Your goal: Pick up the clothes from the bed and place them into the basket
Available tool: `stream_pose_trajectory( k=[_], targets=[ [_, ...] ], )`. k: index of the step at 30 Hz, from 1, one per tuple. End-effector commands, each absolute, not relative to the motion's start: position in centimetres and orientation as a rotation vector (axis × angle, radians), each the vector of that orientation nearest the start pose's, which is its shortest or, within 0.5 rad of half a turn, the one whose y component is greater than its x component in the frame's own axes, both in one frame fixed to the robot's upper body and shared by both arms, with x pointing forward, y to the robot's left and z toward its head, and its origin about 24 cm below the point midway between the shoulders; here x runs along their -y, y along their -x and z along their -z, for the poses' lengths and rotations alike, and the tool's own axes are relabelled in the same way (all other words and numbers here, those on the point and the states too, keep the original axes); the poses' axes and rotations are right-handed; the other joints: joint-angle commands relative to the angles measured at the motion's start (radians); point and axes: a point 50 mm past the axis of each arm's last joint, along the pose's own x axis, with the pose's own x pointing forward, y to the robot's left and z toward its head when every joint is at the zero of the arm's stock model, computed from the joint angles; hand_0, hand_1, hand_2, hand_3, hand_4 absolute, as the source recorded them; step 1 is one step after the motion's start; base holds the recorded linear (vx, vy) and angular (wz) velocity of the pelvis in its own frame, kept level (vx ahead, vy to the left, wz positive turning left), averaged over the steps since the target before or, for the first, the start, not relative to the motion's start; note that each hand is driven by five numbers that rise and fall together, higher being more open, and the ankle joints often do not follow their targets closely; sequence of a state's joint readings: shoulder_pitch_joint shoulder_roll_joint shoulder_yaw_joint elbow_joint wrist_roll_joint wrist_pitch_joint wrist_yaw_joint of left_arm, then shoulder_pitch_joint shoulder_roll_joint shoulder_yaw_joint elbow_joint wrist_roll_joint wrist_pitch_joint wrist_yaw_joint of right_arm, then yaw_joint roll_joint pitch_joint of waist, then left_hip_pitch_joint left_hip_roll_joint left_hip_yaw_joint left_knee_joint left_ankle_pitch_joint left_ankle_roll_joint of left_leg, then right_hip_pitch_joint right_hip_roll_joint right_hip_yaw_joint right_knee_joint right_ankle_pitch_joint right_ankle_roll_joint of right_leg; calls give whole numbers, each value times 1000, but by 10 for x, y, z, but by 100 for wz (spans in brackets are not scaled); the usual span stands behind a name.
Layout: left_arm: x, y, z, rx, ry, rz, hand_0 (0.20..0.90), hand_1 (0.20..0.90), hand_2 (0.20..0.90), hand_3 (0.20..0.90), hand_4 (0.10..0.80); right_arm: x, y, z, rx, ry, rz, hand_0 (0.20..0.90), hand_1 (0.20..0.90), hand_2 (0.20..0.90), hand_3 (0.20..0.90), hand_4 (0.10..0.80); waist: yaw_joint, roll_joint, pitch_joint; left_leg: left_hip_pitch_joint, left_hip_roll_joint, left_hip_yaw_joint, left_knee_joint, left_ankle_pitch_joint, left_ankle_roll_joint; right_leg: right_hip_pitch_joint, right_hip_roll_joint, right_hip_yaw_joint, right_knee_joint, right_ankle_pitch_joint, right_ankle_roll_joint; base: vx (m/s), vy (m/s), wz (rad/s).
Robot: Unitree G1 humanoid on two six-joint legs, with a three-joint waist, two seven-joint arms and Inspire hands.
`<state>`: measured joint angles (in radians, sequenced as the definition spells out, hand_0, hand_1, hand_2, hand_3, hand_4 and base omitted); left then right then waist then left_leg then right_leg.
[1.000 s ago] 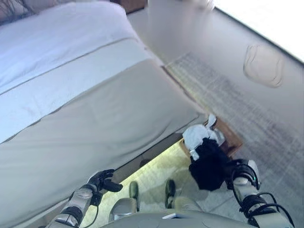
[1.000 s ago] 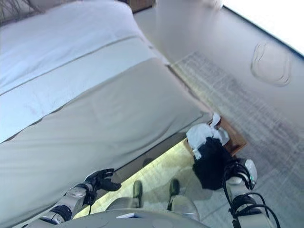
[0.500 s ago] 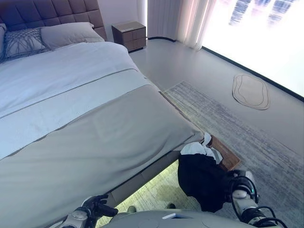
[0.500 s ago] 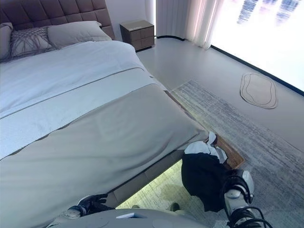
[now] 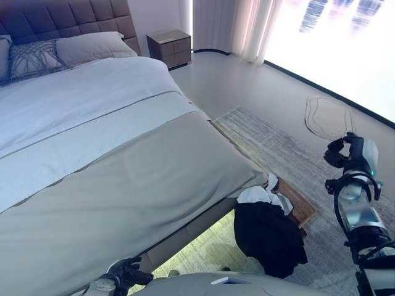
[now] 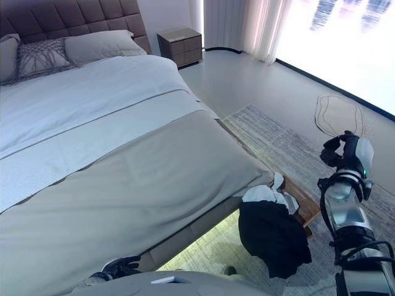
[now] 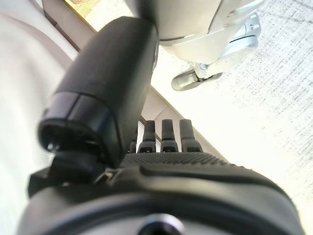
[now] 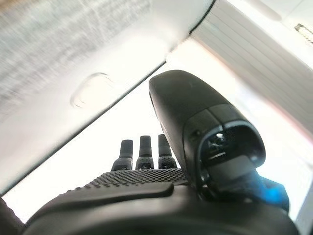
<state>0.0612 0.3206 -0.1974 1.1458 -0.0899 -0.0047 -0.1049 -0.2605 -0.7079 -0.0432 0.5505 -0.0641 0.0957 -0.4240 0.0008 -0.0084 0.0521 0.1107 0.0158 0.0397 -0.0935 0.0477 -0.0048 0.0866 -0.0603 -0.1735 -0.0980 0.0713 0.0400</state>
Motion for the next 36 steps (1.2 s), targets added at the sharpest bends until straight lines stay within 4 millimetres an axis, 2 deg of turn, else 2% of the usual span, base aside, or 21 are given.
stream_pose_trajectory(
  k=[1,2,4,5,7,8,9,10,12,14,15,17,19,22,28,31,36],
  targets=[
    [-257,-96,152,-1188,-235,-1,900,900,900,900,800,364,-302,-166,84,855,743,900,900,900,900,800,38,-41,3,30,-5,53,6,-105,1,46,-8,-11,35,-74,21,-13,-12,11],
    [-257,-96,152,-1188,-233,-1,900,900,900,900,800,364,-303,-163,66,837,728,900,900,900,900,800,38,-41,3,29,-4,53,6,-105,1,46,-8,-12,35,-75,21,-14,-10,8],
    [-256,-97,152,-1188,-226,-4,900,900,900,900,800,361,-304,-142,-33,732,637,900,900,900,900,800,35,-41,4,27,-4,53,6,-104,0,44,-9,-13,38,-78,20,-22,-11,5],
    [-256,-96,152,-1189,-224,-6,900,900,900,900,800,358,-301,-126,-95,651,583,900,900,900,900,800,32,-41,4,27,-3,53,6,-104,0,42,-10,-14,41,-80,19,-32,-11,2],
    [-254,-96,153,-1189,-218,-6,900,900,900,900,800,349,-289,-82,-214,505,475,900,900,900,900,800,23,-40,8,28,-2,56,6,-104,1,39,-10,-11,49,-85,17,-15,-5,0],
    [-254,-95,153,-1190,-219,-5,900,900,900,900,800,348,-286,-75,-232,491,459,900,900,900,900,800,22,-40,8,28,-2,56,6,-104,2,39,-10,-11,51,-86,17,0,0,0],
    [-252,-96,153,-1187,-213,-8,900,900,900,900,800,337,-271,-39,-319,429,396,900,900,900,900,800,13,-37,10,30,-2,58,6,-105,5,38,-9,-7,56,-88,14,0,0,0],
    [-252,-96,153,-1185,-211,-10,900,900,900,900,800,335,-266,-30,-349,409,388,900,900,900,900,800,11,-37,10,31,-2,58,6,-105,5,38,-9,-6,57,-89,14,0,0,0],
    [-250,-96,154,-1181,-196,-13,900,900,900,900,800,321,-244,12,-474,389,322,900,900,900,900,800,-2,-35,12,35,-2,63,6,-107,7,39,-8,-1,61,-91,14,0,0,0],
    [-248,-99,153,-1174,-175,-11,900,900,900,900,800,302,-206,66,-668,347,236,900,900,900,900,800,-11,-31,12,41,-2,66,6,-107,12,43,-6,4,62,-91,13,0,0,0],
    [-248,-100,153,-1173,-173,-10,900,900,900,900,800,299,-200,74,-705,328,225,900,900,900,900,800,-11,-30,13,42,-2,66,6,-108,13,44,-6,5,62,-92,12,0,0,0],
    [-246,-103,153,-1176,-172,7,900,900,900,900,800,281,-166,110,-876,268,176,900,900,900,900,800,-14,-28,12,45,-3,64,6,-107,15,47,-4,7,64,-94,10,0,0,0],
    [-244,-103,154,-1183,-179,26,900,900,900,900,800,268,-141,130,-984,268,132,900,900,900,900,800,-13,-26,11,48,-4,60,6,-106,18,51,-3,9,66,-95,9,0,0,0],
    [-243,-105,154,-1189,-191,42,900,900,900,900,800,257,-118,145,-1103,212,129,900,900,900,900,800,-9,-21,10,50,-7,51,6,-104,20,56,-1,10,67,-94,9,0,0,0],
    [-241,-102,156,-1199,-184,47,900,900,900,900,800,247,-91,158,-1226,300,62,900,900,900,900,800,-9,-7,9,47,-13,43,6,-98,24,53,0,18,69,-92,10,-19,15,0],
    [-236,-102,158,-1204,-164,51,900,900,900,900,800,245,-88,160,-1248,304,54,900,900,900,900,800,-8,1,10,46,-15,39,6,-98,24,55,1,19,68,-92,11,0,0,0],
    [-232,-102,158,-1213,-139,58,900,900,900,900,800,235,-95,160,-1214,306,-3,900,900,900,900,800,-7,7,10,43,-18,34,6,-94,24,52,0,23,70,-94,11,0,0,0]
  ],
)
